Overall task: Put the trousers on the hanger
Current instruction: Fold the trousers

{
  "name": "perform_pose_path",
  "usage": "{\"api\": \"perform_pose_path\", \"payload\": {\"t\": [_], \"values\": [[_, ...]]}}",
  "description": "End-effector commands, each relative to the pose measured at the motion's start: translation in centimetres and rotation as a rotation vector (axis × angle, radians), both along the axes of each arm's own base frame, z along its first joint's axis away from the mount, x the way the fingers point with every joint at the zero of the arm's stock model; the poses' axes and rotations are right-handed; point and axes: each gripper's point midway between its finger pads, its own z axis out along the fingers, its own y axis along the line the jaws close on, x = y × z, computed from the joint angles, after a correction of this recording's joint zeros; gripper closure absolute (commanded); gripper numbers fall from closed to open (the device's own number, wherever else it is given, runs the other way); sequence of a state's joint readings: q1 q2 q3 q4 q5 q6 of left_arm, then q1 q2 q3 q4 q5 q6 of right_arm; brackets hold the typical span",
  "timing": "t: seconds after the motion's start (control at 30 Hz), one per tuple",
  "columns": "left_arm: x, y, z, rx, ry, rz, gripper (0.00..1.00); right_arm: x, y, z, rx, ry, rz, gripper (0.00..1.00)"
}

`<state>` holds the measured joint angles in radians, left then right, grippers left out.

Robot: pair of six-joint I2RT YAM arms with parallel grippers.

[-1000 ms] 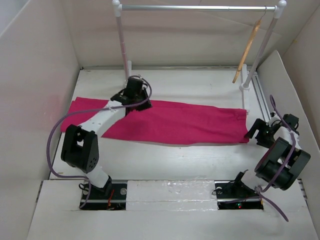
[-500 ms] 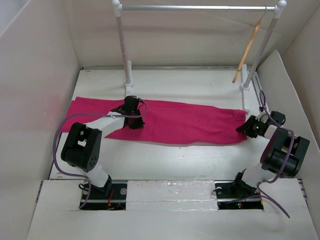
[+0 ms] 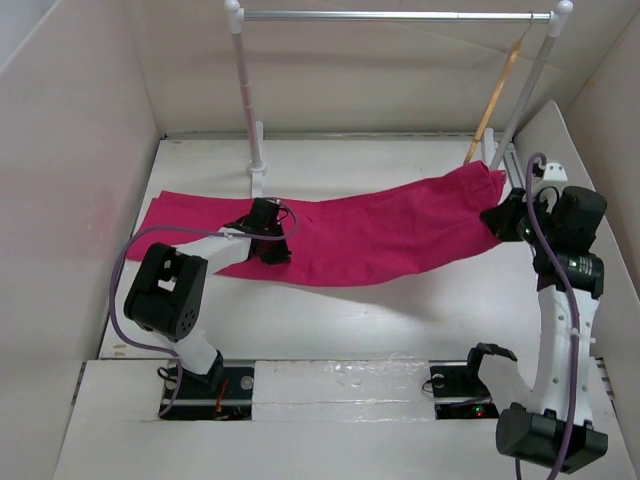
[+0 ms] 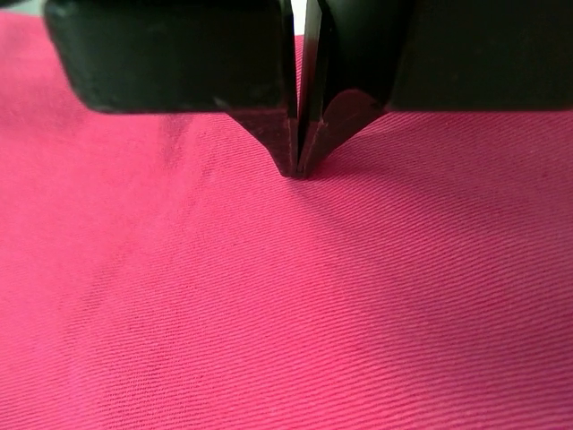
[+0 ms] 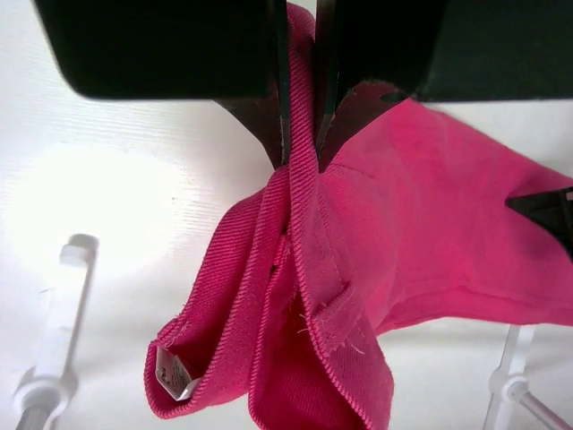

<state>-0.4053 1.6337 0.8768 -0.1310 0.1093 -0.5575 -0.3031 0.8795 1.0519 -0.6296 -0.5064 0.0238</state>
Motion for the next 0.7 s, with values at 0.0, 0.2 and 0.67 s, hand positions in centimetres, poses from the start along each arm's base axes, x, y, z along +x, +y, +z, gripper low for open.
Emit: {"api": "perform_pose_path", "payload": {"t": [0.0, 0.2, 0.67], "values": [[-1.9, -1.8, -0.8, -0.047, 0.04, -0.085, 1.0, -2.3, -0.1, 2.4, -0.09, 0.003, -0.009, 1.0], [-4.0, -8.4, -0.8, -0.032, 0.037, -0.272, 1.0, -4.7, 0.4, 8.8, -0.171, -0.094, 0.009, 1.0], [-7.1, -17.9, 0.8, -0.064, 0.064, -0.446, 1.0, 0.3, 7.6, 16.8, -0.159, -0.268, 0.302, 1.0]]}}
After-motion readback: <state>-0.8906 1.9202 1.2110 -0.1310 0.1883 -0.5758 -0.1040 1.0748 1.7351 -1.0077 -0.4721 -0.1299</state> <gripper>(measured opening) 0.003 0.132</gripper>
